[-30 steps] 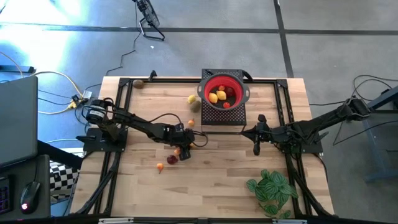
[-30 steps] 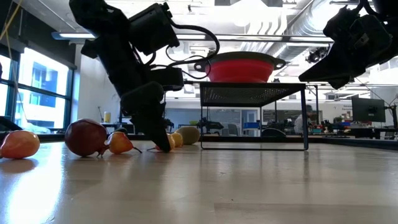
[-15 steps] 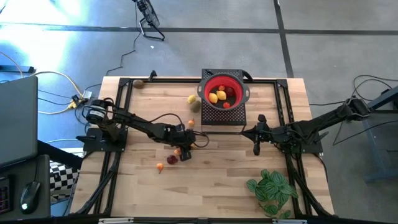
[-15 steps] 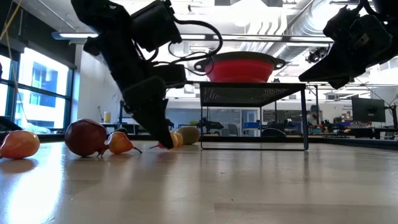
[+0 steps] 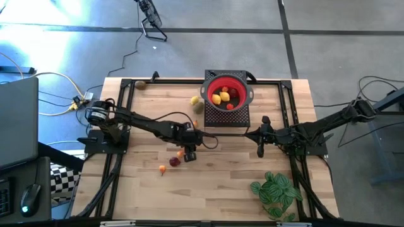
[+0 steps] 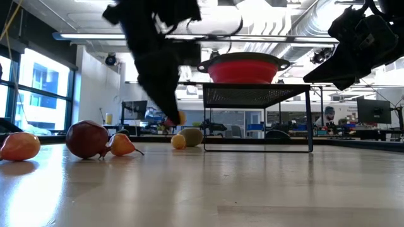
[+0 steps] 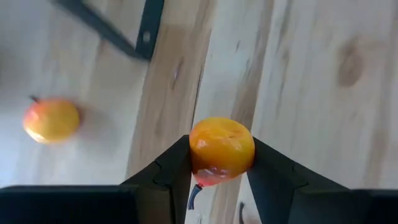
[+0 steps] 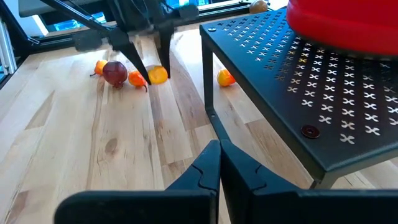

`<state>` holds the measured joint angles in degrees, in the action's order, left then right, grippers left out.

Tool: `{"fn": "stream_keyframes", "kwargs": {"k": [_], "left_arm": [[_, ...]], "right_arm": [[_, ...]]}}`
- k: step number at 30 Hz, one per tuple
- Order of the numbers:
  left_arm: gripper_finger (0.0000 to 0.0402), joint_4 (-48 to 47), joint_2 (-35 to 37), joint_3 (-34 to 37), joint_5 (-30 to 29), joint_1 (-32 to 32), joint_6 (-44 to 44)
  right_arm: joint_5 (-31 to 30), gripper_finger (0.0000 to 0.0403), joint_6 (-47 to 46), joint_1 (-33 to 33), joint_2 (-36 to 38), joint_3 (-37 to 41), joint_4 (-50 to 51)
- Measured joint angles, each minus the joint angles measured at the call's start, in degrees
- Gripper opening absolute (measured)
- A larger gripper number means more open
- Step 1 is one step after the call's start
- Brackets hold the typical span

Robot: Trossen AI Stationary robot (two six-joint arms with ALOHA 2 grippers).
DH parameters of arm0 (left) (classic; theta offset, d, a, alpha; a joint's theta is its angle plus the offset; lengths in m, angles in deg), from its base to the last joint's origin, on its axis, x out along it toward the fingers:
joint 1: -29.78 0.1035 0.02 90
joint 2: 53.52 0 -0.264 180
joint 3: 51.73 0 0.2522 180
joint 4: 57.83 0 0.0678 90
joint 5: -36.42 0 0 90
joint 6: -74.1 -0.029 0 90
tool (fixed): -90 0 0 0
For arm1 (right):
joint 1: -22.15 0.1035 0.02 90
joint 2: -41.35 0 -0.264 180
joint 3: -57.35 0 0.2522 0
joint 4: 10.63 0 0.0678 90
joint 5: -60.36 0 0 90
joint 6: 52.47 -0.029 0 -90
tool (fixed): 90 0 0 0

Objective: Pick & Place Fruit
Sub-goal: Put the orange pear into the red strainer bowl on the shelf

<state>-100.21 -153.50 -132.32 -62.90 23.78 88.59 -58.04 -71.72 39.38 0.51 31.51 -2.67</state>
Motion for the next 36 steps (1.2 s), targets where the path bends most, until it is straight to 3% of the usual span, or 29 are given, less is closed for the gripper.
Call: {"fn": "stream_keyframes", "kwargs": {"k": [8,20,28,36], "left_arm": [[0.0129,-10.38,0.0,-14.76,-3.82,0.0,-9.12],[0.0129,-9.39,0.04,-33.43,-6.4,4.61,-23.78],[0.0129,3.47,0.07,-35.93,-6.47,9.14,-27.65],[0.0129,7.21,-1.64,-35.99,-6.32,14.58,-22.86]], "right_arm": [[0.0,0.0002,0.0,-0.01,0.0,0.0,0.0],[0.02,0.0002,0.0,0.01,0.0,0.0,0.02],[0.02,0.0002,0.0,0.01,0.02,0.0,0.02],[0.02,0.0002,0.83,-0.01,0.0,0.0,0.04]]}}
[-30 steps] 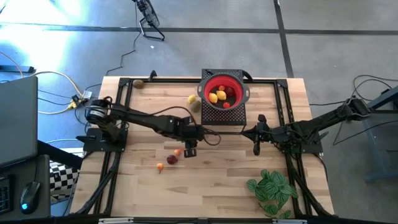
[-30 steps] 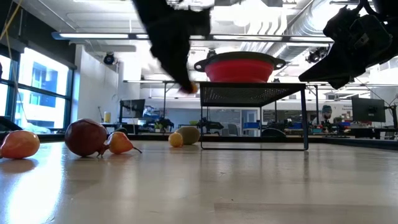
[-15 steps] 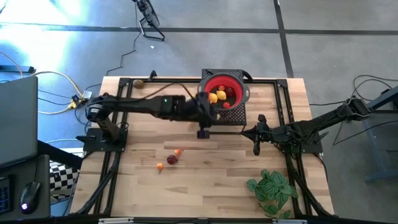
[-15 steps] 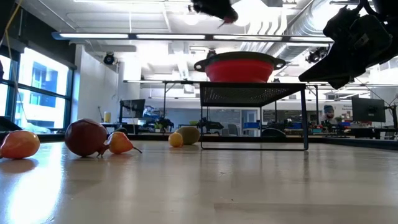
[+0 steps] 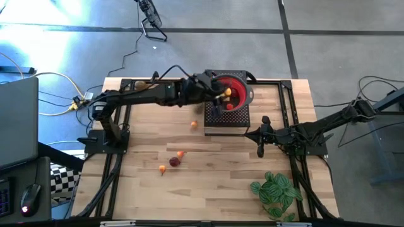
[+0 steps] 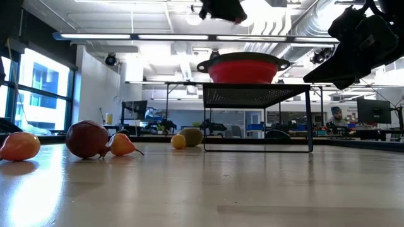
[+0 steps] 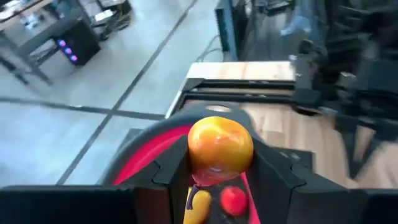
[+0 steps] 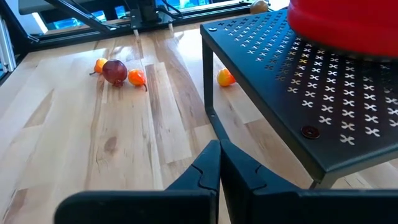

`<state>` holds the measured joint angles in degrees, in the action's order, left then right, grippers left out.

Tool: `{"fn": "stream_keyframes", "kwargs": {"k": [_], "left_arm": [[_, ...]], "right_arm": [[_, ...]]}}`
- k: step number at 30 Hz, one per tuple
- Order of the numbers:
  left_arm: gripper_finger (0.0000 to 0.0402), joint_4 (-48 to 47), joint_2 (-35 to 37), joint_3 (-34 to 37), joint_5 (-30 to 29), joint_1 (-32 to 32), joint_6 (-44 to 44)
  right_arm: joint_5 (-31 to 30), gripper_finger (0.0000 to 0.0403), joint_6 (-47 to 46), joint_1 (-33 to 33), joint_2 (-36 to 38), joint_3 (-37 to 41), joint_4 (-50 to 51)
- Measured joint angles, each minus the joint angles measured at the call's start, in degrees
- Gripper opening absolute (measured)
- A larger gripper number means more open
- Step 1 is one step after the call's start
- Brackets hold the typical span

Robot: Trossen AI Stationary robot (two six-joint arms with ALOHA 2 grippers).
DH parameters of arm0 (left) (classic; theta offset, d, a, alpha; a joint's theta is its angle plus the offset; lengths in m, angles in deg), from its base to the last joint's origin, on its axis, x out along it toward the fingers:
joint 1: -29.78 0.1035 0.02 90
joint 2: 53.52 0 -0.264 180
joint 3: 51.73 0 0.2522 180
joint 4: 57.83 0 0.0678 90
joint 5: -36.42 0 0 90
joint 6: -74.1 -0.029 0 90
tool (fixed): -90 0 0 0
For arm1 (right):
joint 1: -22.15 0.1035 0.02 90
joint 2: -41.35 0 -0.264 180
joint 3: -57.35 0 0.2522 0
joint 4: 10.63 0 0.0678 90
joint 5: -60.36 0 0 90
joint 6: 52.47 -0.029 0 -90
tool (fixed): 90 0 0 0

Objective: Pick & Place Fruit
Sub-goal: Put the orange pear into the red strainer bowl on the shelf

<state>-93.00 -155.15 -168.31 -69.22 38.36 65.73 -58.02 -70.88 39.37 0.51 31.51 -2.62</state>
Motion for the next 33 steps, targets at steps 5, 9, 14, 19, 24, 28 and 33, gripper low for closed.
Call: {"fn": "stream_keyframes", "kwargs": {"k": [5,9,14,19,24,28,33], "left_arm": [[0.0129,2.42,-2.14,0.02,6.52,3.34,3.69],[0.0129,2.68,-4.04,0.06,8.53,4.44,4.38],[0.0129,3.12,-5.79,0.02,7.32,5.63,4.44],[0.0129,3.0,-7.14,0.09,7.13,7.21,5.65],[0.0129,3.61,-8.25,0.06,6.88,8.37,5.7],[0.0129,3.74,-9.08,0.06,6.97,8.68,5.82],[0.0129,2.79,-10.78,0.09,6.76,8.72,6.03]], "right_arm": [[0.0,0.0002,0.68,0.0,0.0,0.0,0.07],[0.0,0.0002,0.68,0.02,0.0,0.0,0.32],[-0.01,0.0002,0.69,0.0,0.02,-0.01,0.47],[0.0,0.0002,0.63,0.02,0.02,0.0,0.74],[-0.02,0.0002,0.57,0.0,0.02,-0.01,0.87],[-0.02,0.0002,0.35,0.02,0.02,0.0,0.87],[-0.01,0.0002,0.28,0.02,0.02,0.0,0.98]]}}
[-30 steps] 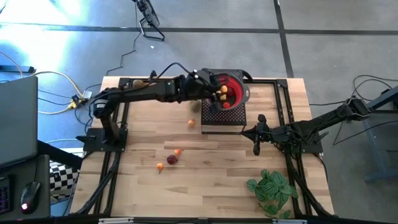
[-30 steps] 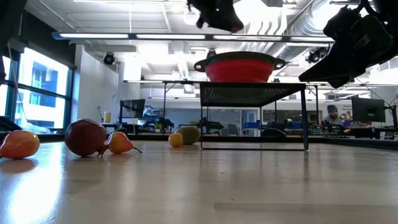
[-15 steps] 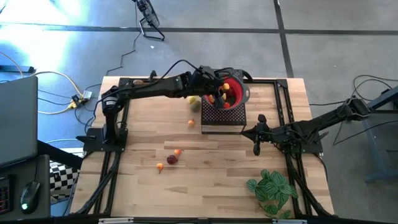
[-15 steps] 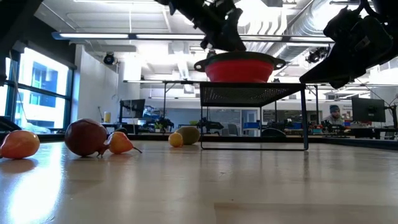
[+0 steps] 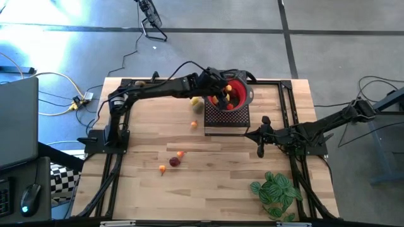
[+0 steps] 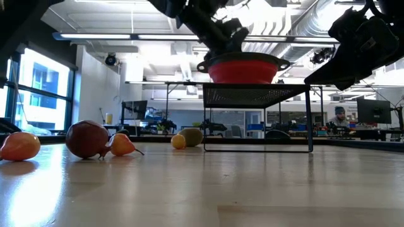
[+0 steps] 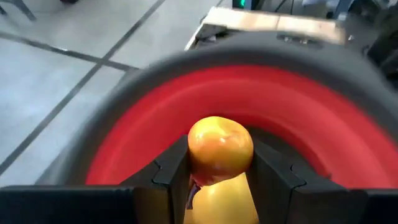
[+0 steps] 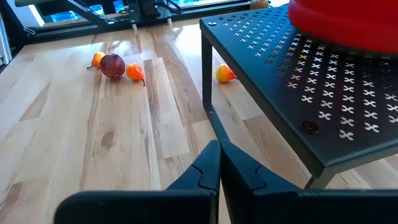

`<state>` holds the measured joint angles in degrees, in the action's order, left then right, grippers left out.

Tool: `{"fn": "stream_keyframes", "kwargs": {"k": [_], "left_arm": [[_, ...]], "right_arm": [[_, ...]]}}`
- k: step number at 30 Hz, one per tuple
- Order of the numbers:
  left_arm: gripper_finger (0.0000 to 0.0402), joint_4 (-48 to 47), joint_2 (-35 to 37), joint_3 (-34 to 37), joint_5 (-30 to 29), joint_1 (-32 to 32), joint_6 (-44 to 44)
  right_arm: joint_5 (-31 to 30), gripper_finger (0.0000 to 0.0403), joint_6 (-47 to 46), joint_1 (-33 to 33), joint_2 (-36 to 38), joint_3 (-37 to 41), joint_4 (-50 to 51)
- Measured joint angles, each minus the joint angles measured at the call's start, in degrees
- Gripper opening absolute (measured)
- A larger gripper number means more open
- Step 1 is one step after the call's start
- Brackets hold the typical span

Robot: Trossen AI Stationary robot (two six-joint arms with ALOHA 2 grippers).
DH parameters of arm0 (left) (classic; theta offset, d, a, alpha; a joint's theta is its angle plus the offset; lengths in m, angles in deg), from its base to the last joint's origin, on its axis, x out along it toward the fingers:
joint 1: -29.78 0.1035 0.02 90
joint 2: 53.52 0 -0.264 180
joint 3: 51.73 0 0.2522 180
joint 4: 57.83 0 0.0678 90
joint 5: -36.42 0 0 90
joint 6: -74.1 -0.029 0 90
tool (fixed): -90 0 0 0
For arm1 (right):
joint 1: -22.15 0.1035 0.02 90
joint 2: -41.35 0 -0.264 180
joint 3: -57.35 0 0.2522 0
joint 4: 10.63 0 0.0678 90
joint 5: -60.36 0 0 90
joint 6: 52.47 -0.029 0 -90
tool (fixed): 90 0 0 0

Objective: Pick & Place Fruit
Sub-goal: Put the orange pear into the red strainer bowl on the shelf, then put the left brown kiwi into the red strainer bowl on the shelf

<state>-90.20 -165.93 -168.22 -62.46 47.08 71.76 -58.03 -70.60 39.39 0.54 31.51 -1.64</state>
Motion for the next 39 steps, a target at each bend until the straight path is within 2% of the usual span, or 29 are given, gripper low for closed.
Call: {"fn": "stream_keyframes", "kwargs": {"k": [6,23,27,34,39], "left_arm": [[0.0129,-2.51,-1.28,0.01,-0.84,-0.06,0.33],[0.0131,-0.63,-1.33,0.02,-1.33,-0.04,-0.91],[0.0155,-0.63,-1.33,0.02,-1.32,-0.04,-0.93],[0.0225,-0.34,-1.33,0.02,-1.28,-0.04,-1.91],[0.0244,0.14,-1.33,-1.01,-1.07,-0.04,-1.94]], "right_arm": [[-0.02,0.0002,-0.02,-0.02,0.0,0.0,0.02],[-0.02,0.0002,-0.04,-0.01,0.0,0.0,0.04],[-0.02,0.0002,-0.04,0.0,0.0,-0.01,0.04],[-0.02,0.0002,-0.04,-0.02,0.0,0.0,0.04],[-0.02,0.0002,-0.04,0.0,0.0,0.0,0.04]]}}
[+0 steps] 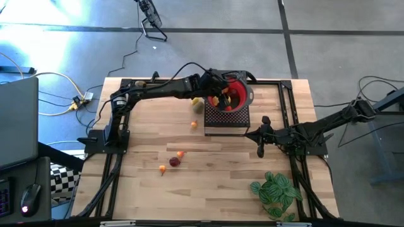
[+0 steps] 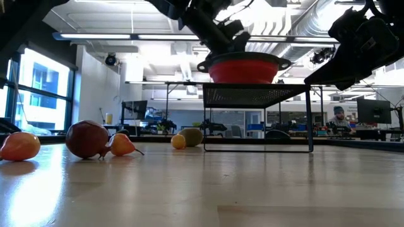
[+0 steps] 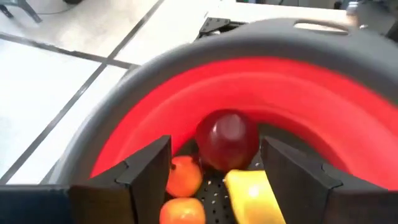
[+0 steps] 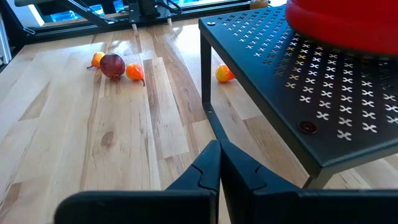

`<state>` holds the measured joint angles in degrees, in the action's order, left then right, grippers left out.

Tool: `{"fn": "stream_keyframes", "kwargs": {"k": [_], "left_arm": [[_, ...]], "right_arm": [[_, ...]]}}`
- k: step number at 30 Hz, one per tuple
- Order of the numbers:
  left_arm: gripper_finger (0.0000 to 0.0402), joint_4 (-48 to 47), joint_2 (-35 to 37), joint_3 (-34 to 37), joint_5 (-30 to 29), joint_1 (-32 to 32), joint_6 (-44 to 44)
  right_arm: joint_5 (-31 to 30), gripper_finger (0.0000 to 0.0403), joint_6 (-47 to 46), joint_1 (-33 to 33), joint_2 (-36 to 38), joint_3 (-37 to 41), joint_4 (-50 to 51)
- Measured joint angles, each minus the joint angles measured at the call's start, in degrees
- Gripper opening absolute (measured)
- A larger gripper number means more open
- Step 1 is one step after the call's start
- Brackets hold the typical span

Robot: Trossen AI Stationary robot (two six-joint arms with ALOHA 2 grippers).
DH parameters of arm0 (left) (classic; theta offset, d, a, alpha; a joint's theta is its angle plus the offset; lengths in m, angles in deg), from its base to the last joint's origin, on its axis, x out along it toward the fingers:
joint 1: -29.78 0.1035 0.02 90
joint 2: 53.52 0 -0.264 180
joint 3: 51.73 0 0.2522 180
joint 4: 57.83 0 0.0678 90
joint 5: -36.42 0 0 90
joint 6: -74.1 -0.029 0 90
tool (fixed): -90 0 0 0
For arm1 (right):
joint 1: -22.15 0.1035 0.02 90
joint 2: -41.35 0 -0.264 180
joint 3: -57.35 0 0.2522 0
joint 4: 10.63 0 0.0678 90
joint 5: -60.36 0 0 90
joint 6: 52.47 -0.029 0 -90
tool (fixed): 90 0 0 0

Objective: Pick & Place Fruit
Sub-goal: Put the left brown kiwi into the red strainer bowl on the shelf

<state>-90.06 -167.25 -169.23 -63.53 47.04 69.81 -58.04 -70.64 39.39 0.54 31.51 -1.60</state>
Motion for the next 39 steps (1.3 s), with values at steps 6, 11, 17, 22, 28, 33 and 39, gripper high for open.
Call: {"fn": "stream_keyframes", "kwargs": {"k": [6,11,17,22,28,33,39], "left_arm": [[0.0223,-6.5,0.07,-8.02,-0.21,-0.53,-3.46],[0.018,-17.41,0.22,-16.48,-1.22,-1.93,-4.88],[0.011,-27.85,0.89,-19.58,-3.87,-5.09,-4.76],[0.0041,-30.09,3.31,-19.61,1.89,-8.47,-5.99],[0.0009,-32.72,5.78,-19.61,5.03,-11.97,-5.32],[0.0005,-37.61,6.71,-18.82,3.24,-15.47,-1.8],[0.0003,-44.5,8.33,-13.05,-5.28,-20.41,4.55]], "right_arm": [[0.0,0.0002,0.0,-0.01,0.0,0.0,0.0],[0.0,0.0002,0.0,0.0,0.0,0.0,0.0],[0.01,0.0002,-0.16,0.0,0.0,0.0,0.27],[0.02,0.0002,0.39,0.0,0.0,0.0,1.02],[0.02,0.0002,0.13,-0.01,-0.01,-0.02,1.47],[0.02,0.0002,0.04,-0.02,-0.01,-0.02,1.56],[0.04,0.0002,0.02,-0.02,-0.02,-0.02,1.56]]}}
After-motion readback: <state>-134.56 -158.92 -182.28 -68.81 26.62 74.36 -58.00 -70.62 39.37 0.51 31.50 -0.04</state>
